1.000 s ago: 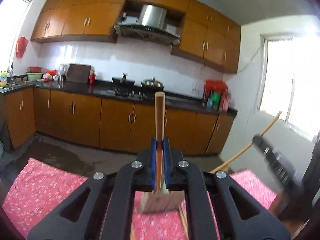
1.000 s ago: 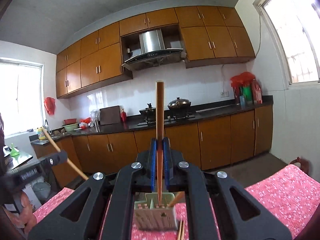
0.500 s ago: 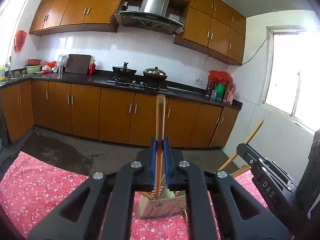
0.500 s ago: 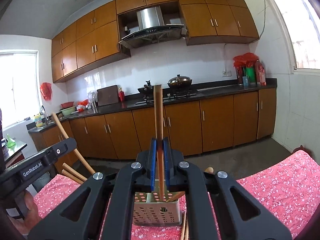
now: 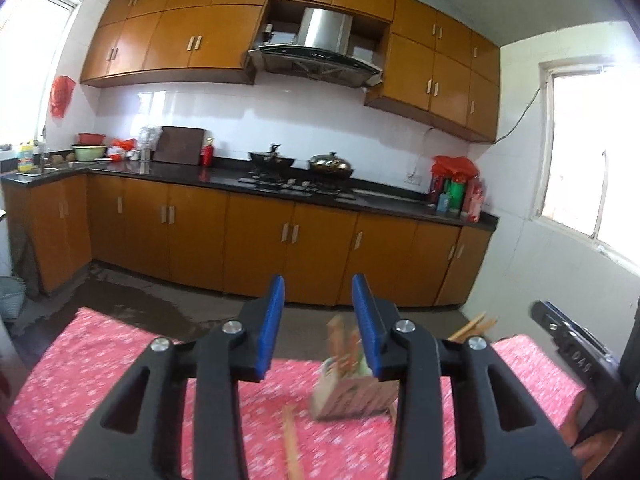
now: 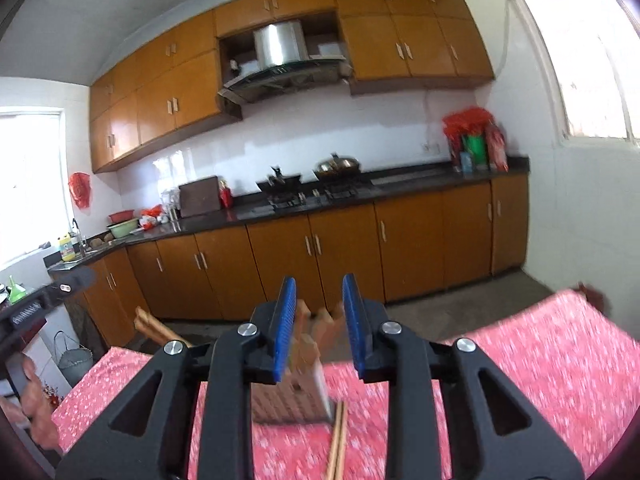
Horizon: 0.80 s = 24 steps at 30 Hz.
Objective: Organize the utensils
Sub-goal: 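Open both tools to release the chopsticks into the holder, then close the right tool on a fourth chopstick while the left tool grasps another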
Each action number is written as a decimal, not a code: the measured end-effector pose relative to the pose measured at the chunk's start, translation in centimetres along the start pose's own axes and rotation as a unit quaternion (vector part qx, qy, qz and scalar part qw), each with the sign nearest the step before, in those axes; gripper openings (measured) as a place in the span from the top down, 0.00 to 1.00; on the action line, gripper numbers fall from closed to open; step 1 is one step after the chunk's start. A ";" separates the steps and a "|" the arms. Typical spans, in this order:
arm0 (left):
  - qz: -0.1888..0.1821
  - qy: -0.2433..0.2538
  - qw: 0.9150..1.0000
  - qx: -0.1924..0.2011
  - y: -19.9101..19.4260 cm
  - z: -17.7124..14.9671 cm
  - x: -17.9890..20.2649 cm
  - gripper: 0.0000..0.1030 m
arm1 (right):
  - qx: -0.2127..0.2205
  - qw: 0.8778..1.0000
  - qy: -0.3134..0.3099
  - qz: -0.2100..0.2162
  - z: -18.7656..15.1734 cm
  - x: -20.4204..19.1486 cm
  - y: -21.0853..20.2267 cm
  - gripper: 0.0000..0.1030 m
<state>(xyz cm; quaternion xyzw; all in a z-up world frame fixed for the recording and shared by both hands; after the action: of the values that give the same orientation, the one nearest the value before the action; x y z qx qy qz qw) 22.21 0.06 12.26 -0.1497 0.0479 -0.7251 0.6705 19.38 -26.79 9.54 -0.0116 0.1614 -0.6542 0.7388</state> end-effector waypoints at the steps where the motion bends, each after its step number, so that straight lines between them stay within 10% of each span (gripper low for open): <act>1: 0.011 0.005 1.000 -0.009 -0.3 -1.0 -0.7 0.61 | -0.018 1.000 0.007 -0.006 -1.3 0.8 -0.1 0.75; 12: 0.086 0.004 0.975 -0.204 2.6 -16.0 -7.0 0.60 | -0.305 0.952 0.014 -0.002 -20.7 2.4 5.0 0.79; 24: 0.022 -0.008 0.960 -0.278 4.2 -21.3 -4.6 0.70 | -0.307 0.949 -0.004 -0.067 -22.4 4.1 6.8 0.92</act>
<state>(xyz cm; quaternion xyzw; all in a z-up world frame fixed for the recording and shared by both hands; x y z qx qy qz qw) 20.48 1.36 -9.87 -0.3348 0.2454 -0.6670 0.6187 20.60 -25.40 -14.14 -0.2513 0.3504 -0.6206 0.6549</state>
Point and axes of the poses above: each gripper's, at about its wrist camera, not at the fingertips, and y roughly the way its jaws point, x to its right, z to its top, the point moved 5 cm from there along y, roughly the way its jaws point, and after that the axes turned 1 degree about z, right-handed, at the moved point
